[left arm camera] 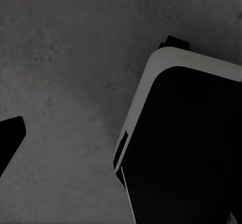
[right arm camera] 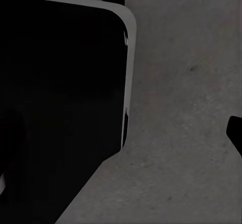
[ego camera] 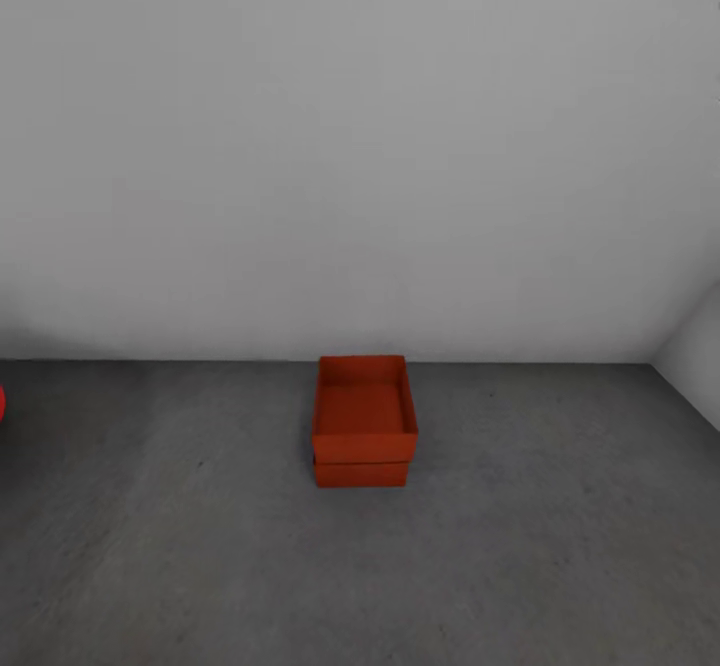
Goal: Move the two storage containers from the living room to the garage. In the garage, place one container on the floor and stack the other container on top of it (either order is fine).
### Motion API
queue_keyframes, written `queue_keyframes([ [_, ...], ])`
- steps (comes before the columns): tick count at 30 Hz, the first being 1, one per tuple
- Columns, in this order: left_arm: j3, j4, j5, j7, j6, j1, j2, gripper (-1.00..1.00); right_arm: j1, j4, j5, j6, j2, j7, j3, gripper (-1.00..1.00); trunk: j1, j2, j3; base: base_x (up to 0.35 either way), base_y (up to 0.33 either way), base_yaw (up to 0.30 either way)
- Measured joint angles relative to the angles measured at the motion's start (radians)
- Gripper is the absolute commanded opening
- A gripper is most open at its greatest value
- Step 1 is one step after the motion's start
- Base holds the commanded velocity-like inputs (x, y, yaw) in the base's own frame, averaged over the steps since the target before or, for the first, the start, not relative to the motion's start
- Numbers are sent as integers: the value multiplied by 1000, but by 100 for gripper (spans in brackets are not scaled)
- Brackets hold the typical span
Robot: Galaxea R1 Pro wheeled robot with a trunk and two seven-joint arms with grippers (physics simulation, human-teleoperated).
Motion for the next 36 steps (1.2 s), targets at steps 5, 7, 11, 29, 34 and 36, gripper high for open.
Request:
queue_keyframes([
  [5,0,0,0,0,0,0,0,100,0,0,0,0,0,0,0,100,0,0,8,0,0,0],
  [7,0,0,0,0,0,0,0,100,0,0,0,0,0,0,0,100,0,0,11,0,0,0],
  [11,0,0,0,0,0,0,0,100,0,0,1,0,0,0,0,100,0,0,18,0,0,0],
  [29,0,0,0,0,0,0,0,100,0,0,0,-1,0,0,0,100,0,0,46,0,0,0],
  [34,0,0,0,0,0,0,0,100,0,0,0,-1,0,0,0,100,0,0,54,0,0,0],
  [36,0,0,0,0,0,0,0,100,0,0,0,0,0,0,0,100,0,0,58,0,0,0],
])
